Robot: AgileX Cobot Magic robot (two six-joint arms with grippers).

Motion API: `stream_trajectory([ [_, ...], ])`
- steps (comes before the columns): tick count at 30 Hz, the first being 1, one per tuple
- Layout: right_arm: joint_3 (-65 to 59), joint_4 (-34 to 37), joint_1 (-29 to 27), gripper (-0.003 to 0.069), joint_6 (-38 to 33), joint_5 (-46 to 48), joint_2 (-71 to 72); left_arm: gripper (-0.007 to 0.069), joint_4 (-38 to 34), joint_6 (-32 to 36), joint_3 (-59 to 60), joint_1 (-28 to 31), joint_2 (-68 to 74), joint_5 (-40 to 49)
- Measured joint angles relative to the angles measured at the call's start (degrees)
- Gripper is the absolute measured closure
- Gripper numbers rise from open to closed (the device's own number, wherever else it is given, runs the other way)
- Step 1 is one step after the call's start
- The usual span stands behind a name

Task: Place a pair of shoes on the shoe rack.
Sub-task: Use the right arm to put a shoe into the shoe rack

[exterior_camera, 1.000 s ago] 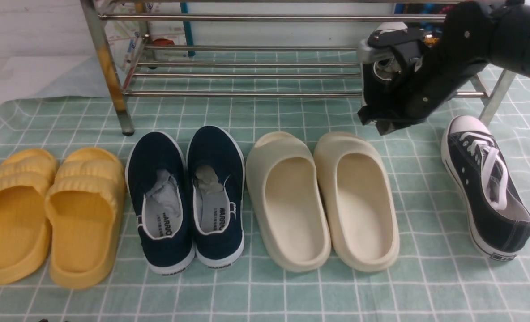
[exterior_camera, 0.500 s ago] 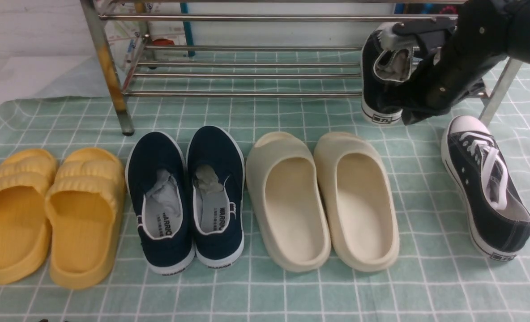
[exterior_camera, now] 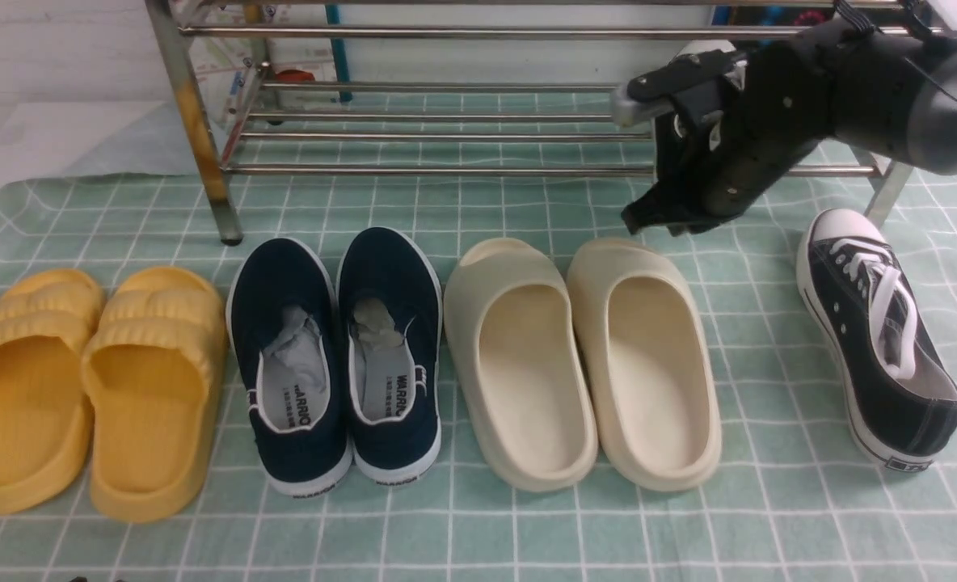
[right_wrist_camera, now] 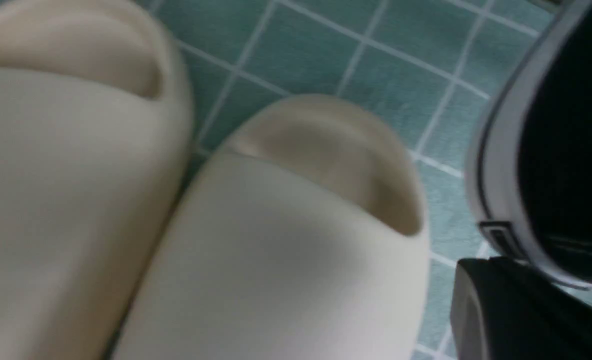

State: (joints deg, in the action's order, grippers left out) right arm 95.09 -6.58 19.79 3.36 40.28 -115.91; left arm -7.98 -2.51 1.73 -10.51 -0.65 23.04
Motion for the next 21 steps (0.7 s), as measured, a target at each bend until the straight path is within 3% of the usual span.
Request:
stream_trajectory([
  [13,-0.2,-8.4,0.0,0.0654,12.4,2.4,0.1,0.0386,0.0,0.0,0.0,0.0,0.0,0.0],
  [21,-0.3,-4.3,0.5,0.0649,5.5,13.2,8.0,0.0386,0.0,0.0,0.0,0.0,0.0,0.0],
])
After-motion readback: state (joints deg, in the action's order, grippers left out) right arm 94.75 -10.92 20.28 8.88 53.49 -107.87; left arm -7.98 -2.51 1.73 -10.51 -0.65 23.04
